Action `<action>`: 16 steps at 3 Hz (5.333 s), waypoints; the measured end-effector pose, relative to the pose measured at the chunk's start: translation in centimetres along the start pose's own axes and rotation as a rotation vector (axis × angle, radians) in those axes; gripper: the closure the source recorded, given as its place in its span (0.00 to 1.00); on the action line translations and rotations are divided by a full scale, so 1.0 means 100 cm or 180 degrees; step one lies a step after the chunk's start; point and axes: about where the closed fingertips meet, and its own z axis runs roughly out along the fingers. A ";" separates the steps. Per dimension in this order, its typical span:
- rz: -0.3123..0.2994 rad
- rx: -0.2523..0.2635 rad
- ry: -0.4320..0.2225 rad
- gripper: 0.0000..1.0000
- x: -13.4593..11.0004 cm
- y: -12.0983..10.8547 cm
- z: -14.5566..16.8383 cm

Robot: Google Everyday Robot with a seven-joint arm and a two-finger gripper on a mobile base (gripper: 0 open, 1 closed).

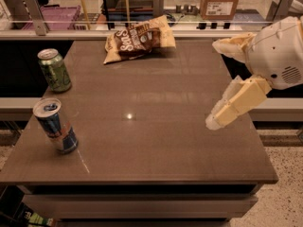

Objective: Move redbull can near brown chip bag

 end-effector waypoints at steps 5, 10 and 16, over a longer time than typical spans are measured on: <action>0.0000 -0.0338 -0.1045 0.00 -0.041 0.038 0.069; 0.0030 -0.0299 -0.1689 0.00 -0.072 0.063 0.187; 0.0087 -0.0913 -0.2045 0.00 -0.139 0.115 0.277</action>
Offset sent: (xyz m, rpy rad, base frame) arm 0.0089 0.0619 -0.0310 0.4490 -0.0836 0.0249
